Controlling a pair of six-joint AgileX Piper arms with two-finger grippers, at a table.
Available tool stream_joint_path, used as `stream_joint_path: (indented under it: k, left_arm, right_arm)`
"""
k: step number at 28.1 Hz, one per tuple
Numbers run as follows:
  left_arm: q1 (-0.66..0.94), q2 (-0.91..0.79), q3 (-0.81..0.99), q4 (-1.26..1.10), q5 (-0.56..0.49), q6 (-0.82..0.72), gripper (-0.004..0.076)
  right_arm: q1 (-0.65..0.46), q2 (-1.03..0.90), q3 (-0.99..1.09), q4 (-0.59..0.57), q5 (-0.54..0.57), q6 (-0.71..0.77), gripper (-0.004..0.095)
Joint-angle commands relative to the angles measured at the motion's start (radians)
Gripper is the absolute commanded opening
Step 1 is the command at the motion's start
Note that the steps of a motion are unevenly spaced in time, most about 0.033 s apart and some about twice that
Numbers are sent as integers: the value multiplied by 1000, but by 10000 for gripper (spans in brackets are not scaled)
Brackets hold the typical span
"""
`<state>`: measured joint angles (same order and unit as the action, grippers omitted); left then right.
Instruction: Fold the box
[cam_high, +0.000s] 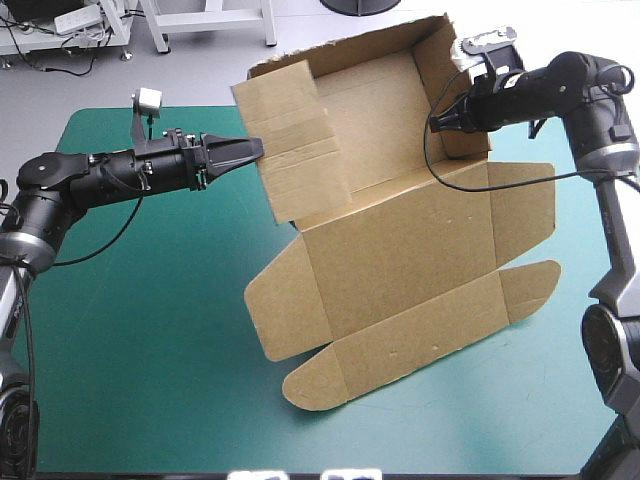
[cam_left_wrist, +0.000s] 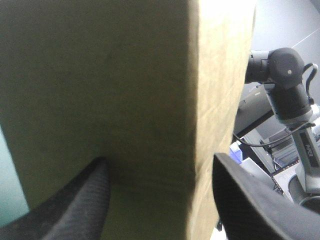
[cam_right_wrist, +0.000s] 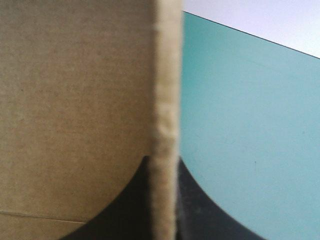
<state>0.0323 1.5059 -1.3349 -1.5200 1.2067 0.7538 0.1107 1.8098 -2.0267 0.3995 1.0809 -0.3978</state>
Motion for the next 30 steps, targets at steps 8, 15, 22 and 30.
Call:
stream_joint_path:
  k: [8, 15, 22, 30]
  left_arm:
    - [-8, -42, -28, 56, 40, 3, 435]
    - [-8, -47, -28, 87, -88, -3, 435]
    - [-8, -64, -42, 177, -233, -7, 434]
    - [-64, -65, -81, 321, -406, -58, 434]
  right_arm:
    - [70, -48, -31, 16, -130, 75, -22]
    - [124, -48, -31, -114, -141, 173, -21]
    - [204, -48, -31, -232, -207, 308, -21]
    - [252, -48, -31, -295, -222, 424, -21]
